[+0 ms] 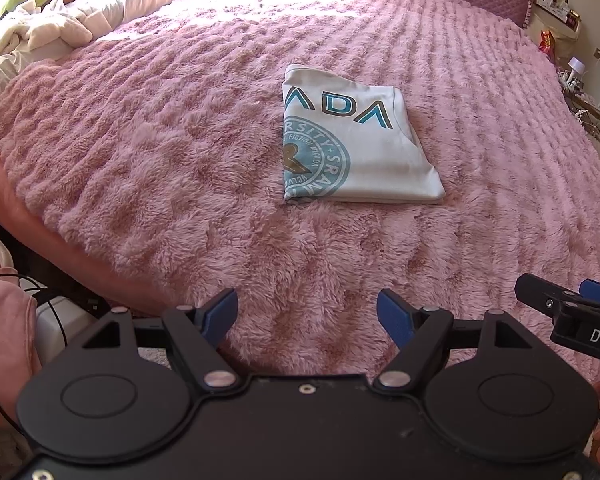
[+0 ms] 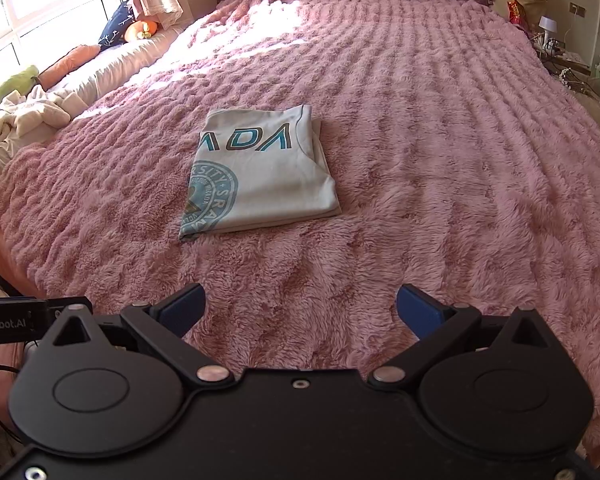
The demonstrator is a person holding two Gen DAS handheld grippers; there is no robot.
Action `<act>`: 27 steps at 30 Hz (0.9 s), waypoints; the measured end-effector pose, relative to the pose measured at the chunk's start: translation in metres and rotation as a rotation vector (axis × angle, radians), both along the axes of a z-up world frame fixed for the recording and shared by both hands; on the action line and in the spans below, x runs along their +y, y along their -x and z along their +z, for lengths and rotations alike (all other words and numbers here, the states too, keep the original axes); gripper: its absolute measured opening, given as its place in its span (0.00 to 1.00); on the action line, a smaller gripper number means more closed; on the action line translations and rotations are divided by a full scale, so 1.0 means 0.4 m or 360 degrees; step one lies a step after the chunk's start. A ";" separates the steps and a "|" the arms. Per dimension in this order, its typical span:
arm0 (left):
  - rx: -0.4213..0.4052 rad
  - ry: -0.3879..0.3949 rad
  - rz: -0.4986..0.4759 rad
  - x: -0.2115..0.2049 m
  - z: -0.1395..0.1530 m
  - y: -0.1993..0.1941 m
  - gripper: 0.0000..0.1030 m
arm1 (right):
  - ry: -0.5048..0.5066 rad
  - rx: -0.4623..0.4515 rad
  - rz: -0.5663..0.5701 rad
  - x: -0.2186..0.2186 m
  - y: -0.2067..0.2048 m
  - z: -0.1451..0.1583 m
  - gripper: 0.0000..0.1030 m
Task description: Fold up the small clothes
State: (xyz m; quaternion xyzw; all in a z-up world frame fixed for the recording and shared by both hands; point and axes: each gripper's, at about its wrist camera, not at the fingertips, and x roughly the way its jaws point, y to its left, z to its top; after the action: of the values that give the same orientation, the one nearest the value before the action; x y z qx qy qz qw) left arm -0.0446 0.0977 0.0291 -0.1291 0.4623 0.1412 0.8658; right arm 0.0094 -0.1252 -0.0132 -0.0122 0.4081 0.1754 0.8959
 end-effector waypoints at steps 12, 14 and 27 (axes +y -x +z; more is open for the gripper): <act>-0.0006 -0.0015 -0.0004 -0.004 0.003 0.003 0.76 | 0.0002 -0.0001 0.0001 0.000 0.001 0.001 1.00; -0.0007 -0.0012 -0.0006 -0.004 0.003 0.003 0.76 | 0.0003 0.0001 0.0000 0.001 -0.001 0.002 1.00; 0.0008 -0.0027 0.0007 0.003 -0.001 -0.003 0.76 | 0.0011 0.0005 0.0002 0.001 -0.001 0.000 1.00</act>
State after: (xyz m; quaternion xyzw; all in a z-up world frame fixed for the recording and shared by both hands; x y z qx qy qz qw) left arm -0.0434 0.0989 0.0287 -0.1224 0.4630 0.1475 0.8654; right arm 0.0098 -0.1248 -0.0131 -0.0152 0.4099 0.1745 0.8952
